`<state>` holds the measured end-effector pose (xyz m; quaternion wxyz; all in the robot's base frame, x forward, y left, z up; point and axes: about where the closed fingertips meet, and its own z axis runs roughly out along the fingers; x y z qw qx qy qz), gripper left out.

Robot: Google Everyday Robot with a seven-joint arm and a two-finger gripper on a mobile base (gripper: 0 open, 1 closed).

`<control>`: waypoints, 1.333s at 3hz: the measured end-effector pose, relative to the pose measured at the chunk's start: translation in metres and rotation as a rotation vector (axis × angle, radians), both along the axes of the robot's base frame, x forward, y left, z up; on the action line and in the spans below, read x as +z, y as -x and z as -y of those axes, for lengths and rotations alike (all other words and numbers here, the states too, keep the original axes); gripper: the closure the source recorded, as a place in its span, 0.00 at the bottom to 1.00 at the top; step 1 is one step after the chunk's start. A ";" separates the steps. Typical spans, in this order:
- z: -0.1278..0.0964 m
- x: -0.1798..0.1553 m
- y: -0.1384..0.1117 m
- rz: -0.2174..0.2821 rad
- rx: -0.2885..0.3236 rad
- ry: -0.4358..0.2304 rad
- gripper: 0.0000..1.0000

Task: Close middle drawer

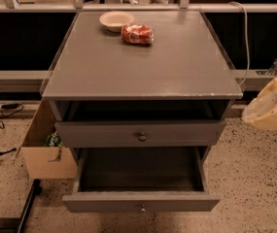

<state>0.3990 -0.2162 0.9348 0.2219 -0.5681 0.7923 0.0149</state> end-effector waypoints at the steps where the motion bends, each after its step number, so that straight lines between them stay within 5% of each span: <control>1: -0.005 -0.036 0.009 -0.024 -0.020 -0.052 1.00; 3: -0.003 -0.098 0.018 -0.031 -0.056 -0.166 1.00; 4: 0.004 -0.154 0.040 -0.125 -0.107 -0.267 1.00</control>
Offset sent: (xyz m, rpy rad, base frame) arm -0.0166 0.0065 -0.0950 0.1469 0.0383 -0.0637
